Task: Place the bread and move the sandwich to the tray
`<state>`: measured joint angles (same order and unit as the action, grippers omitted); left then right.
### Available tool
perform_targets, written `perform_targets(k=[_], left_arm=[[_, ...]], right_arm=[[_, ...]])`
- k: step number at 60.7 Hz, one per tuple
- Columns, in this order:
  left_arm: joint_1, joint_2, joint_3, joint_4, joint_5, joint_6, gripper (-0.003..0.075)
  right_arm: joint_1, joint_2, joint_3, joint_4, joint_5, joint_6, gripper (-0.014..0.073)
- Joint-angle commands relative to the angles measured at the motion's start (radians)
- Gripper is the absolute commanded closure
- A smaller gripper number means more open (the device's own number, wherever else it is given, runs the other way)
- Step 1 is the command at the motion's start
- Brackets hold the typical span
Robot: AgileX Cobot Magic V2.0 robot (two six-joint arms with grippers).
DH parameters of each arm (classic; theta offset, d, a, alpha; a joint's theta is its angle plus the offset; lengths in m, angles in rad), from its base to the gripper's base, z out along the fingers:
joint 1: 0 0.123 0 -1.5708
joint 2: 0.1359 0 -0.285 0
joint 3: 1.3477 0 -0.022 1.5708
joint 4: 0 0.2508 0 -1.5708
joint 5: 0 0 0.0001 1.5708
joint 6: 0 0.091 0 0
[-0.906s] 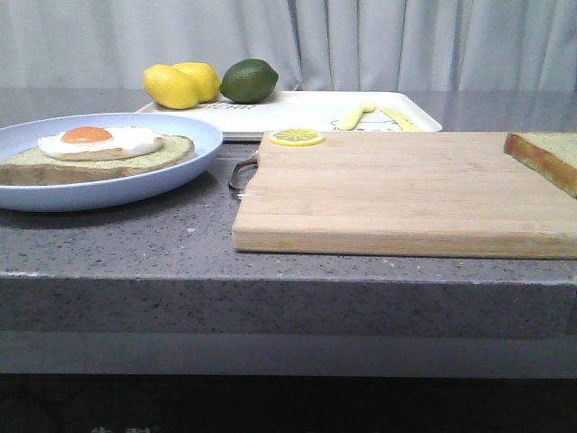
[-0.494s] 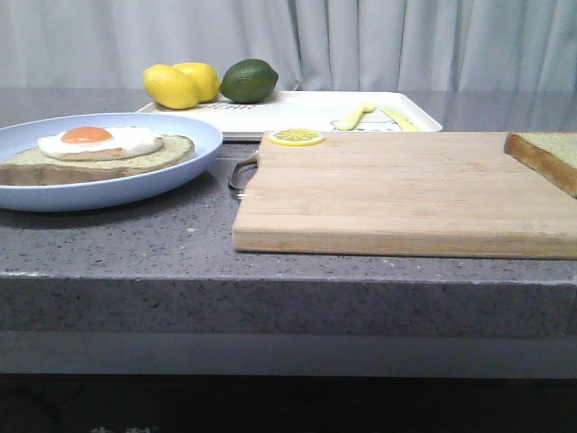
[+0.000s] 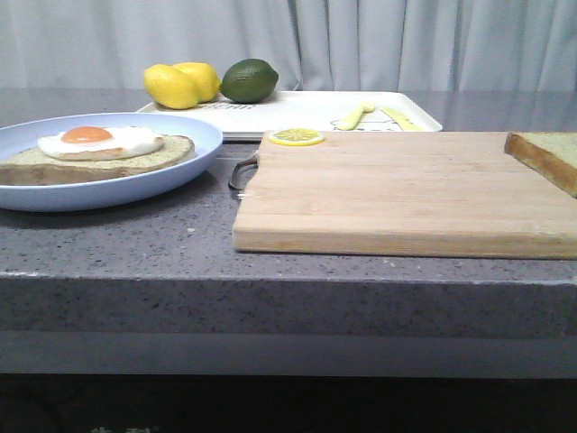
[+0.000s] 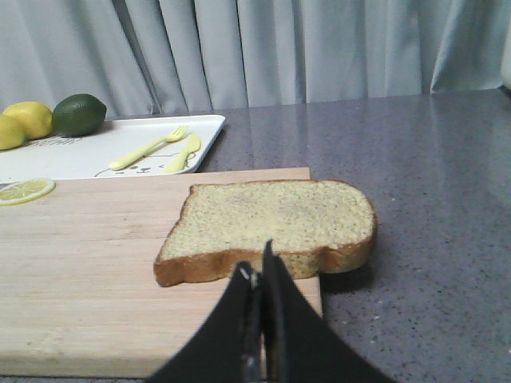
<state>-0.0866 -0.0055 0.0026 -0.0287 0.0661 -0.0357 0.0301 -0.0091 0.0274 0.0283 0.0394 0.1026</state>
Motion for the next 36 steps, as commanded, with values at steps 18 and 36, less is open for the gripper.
perform_targets(k=[18, 36], left_arm=[[0.003, -0.014, -0.189, -0.01, -0.118, -0.001, 0.0741], [0.003, 0.164, -0.6, 0.012, 0.283, -0.001, 0.0741]], right_arm=[[-0.004, -0.019, -0.189, -0.007, 0.058, 0.002, 0.0663], [-0.004, 0.1, -0.52, -0.007, 0.303, 0.002, 0.0663]])
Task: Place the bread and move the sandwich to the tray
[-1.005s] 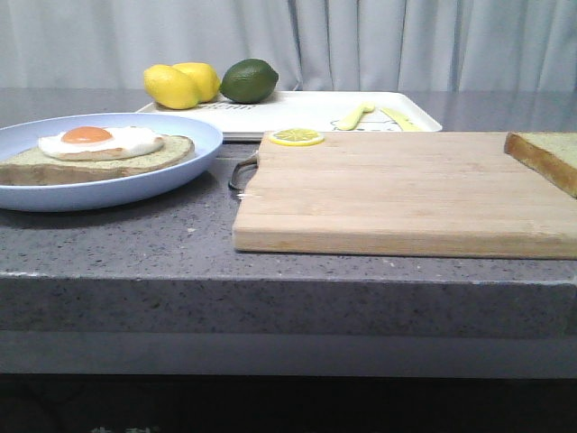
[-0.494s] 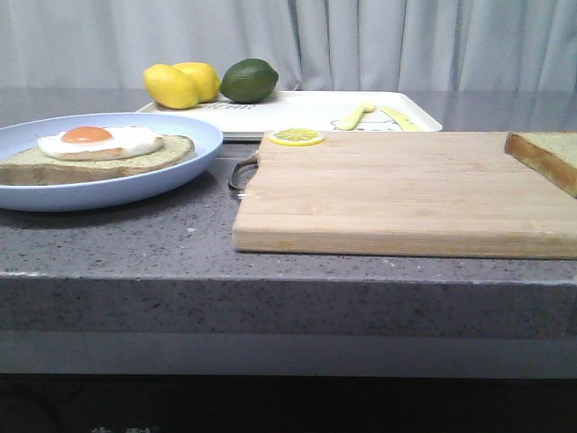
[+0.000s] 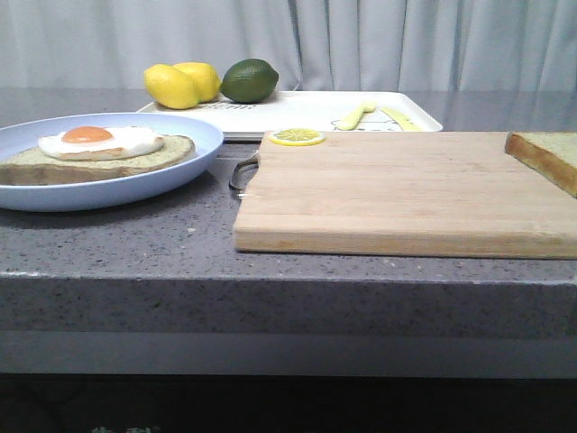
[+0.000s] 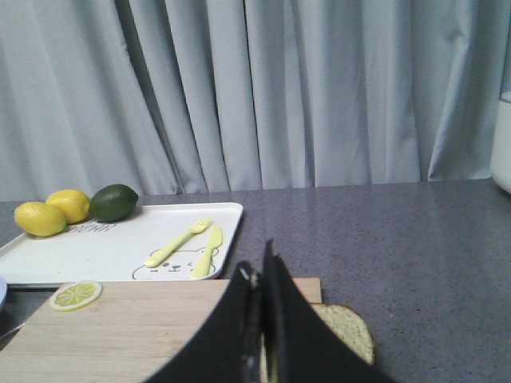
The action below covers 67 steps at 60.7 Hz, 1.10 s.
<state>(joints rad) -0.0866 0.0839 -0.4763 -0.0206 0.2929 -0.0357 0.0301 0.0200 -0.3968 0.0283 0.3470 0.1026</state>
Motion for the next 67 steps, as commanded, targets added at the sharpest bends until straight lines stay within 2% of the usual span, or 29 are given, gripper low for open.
perform_targets(k=[1, 10, 18, 44, 50, 54, 61, 64, 67], left_arm=[[0.003, 0.087, -0.137, 0.004, 0.075, -0.001, 0.0741], [0.003, 0.219, -0.274, 0.004, 0.241, -0.001, 0.0741], [0.003, 0.303, -0.295, -0.008, 0.287, -0.001, 0.0741], [0.003, 0.468, -0.293, -0.018, 0.295, -0.001, 0.0739], [0.003, 0.492, -0.293, -0.016, 0.286, -0.001, 0.0689], [0.003, 0.501, -0.293, -0.016, 0.275, -0.001, 0.0581], [0.003, 0.508, -0.293, -0.016, 0.254, -0.001, 0.0349], [0.003, 0.508, -0.293, -0.016, 0.248, -0.001, 0.0272], [0.003, 0.508, -0.293, -0.016, 0.243, -0.001, 0.0227]], right_arm=[[-0.004, 0.083, -0.109, -0.007, 0.007, 0.002, 0.0663], [-0.004, 0.233, -0.248, -0.007, 0.161, 0.002, 0.0663], [-0.004, 0.375, -0.308, -0.007, 0.276, 0.002, 0.0663], [-0.004, 0.606, -0.303, -0.007, 0.287, 0.002, 0.0653], [-0.004, 0.631, -0.303, -0.007, 0.287, 0.002, 0.0554], [-0.004, 0.641, -0.303, -0.007, 0.287, 0.002, 0.0435], [-0.004, 0.649, -0.303, -0.007, 0.287, 0.002, 0.0173], [-0.004, 0.649, -0.303, -0.007, 0.287, 0.002, 0.0102], [-0.004, 0.649, -0.303, -0.007, 0.287, 0.002, 0.0048]])
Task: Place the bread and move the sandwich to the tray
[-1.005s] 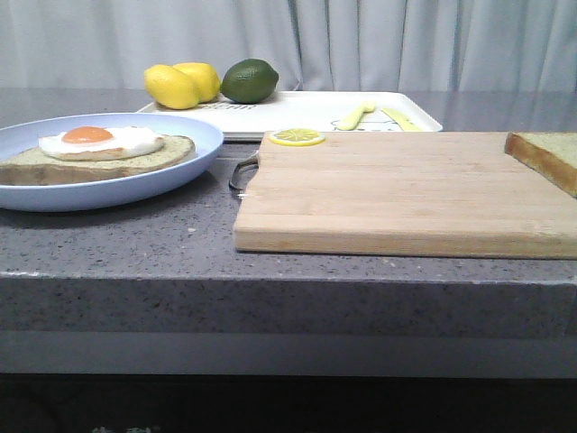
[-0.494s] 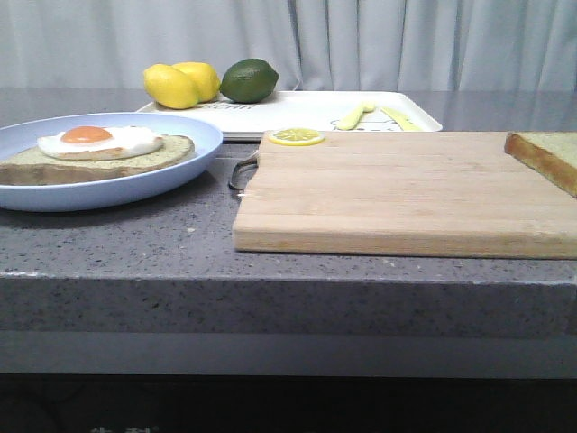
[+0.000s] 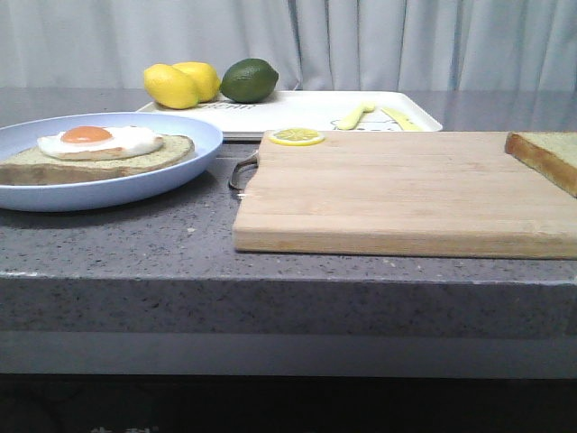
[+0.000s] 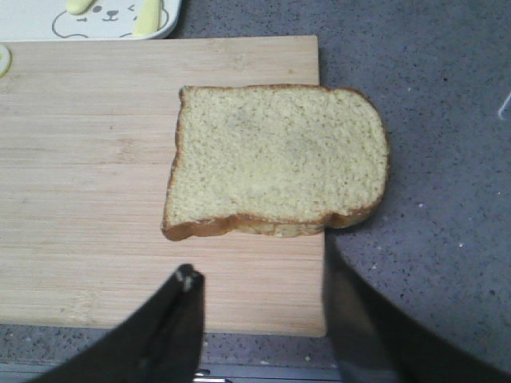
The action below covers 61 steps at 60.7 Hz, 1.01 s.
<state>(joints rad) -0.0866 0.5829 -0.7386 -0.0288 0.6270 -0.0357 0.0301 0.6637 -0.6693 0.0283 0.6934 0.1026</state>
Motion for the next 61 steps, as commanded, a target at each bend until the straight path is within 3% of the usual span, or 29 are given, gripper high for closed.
perform_targets(k=[1, 23, 47, 55, 61], left_arm=[[0.003, 0.009, -0.031, -0.008, -0.091, -0.001, 0.0219], [-0.002, 0.011, -0.031, -0.012, -0.091, -0.001, 0.0297], [-0.222, 0.011, -0.031, 0.01, -0.1, -0.001, 0.03], [-0.241, 0.011, -0.031, 0.029, -0.111, -0.001, 0.03], [-0.241, 0.011, -0.031, 0.029, -0.112, -0.001, 0.03]], right_arm=[[-0.004, 0.005, -0.03, -0.007, -0.059, 0.002, 0.0035], [-0.004, 0.021, -0.046, 0.06, -0.031, 0.002, 0.0062], [-0.009, 0.341, -0.406, 0.06, 0.291, -0.001, 0.0077], [-0.073, 0.443, -0.522, 0.06, 0.419, -0.025, 0.0077], [-0.21, 0.48, -0.566, 0.097, 0.473, -0.067, 0.0077]])
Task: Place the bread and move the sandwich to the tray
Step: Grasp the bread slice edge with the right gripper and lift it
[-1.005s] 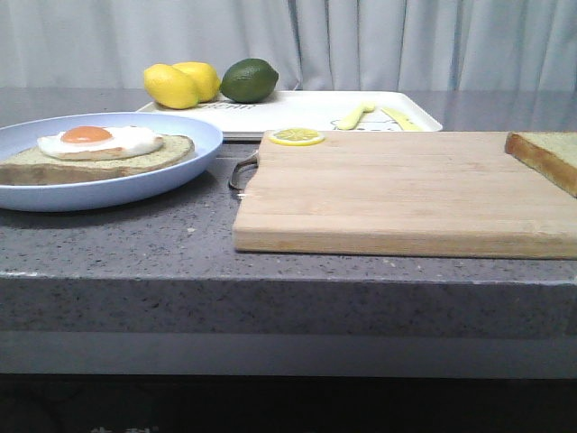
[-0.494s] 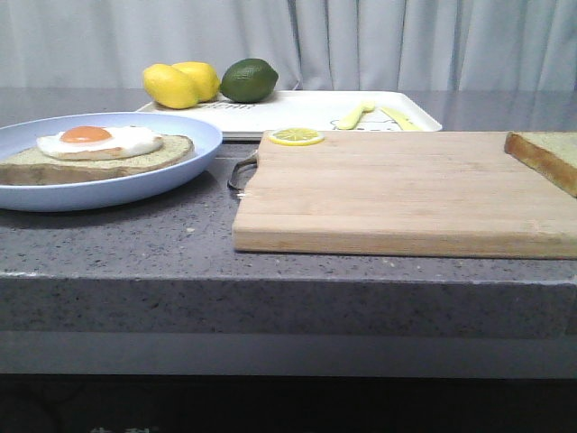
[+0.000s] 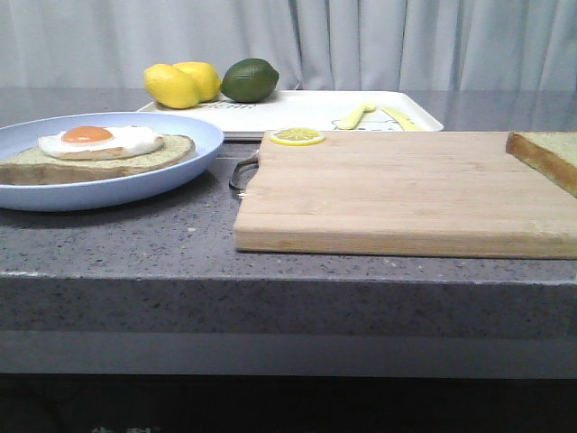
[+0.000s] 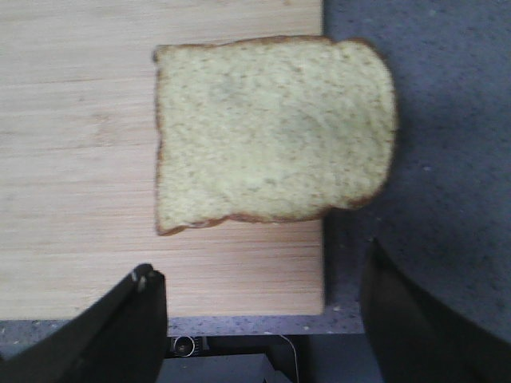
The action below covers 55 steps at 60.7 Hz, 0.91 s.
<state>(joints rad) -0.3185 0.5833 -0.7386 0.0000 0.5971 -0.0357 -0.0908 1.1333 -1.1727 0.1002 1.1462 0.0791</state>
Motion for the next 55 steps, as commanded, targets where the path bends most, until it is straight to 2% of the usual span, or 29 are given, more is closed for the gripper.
perform_targets(k=[1, 13, 21, 27, 41, 55], left_arm=[[-0.009, 0.011, -0.031, 0.0, -0.082, -0.001, 0.03], [-0.009, 0.011, -0.031, 0.0, -0.107, -0.001, 0.03], [-0.009, 0.011, -0.031, 0.0, -0.11, -0.001, 0.03], [-0.009, 0.011, -0.031, 0.0, -0.11, -0.001, 0.03], [-0.009, 0.011, -0.031, 0.0, -0.104, -0.001, 0.03], [-0.009, 0.011, -0.031, 0.005, -0.104, -0.001, 0.03]], right_arm=[[-0.112, 0.013, -0.064, 0.04, 0.024, -0.064, 0.0077], [-0.451, 0.064, -0.063, 0.33, 0.088, -0.245, 0.0077], [-0.562, 0.14, -0.063, 0.518, 0.115, -0.343, 0.0077], [-0.582, 0.204, -0.063, 0.576, 0.152, -0.383, 0.0077], [-0.583, 0.361, -0.063, 0.613, 0.191, -0.465, 0.0077], [-0.579, 0.438, -0.063, 0.654, 0.193, -0.525, 0.0077]])
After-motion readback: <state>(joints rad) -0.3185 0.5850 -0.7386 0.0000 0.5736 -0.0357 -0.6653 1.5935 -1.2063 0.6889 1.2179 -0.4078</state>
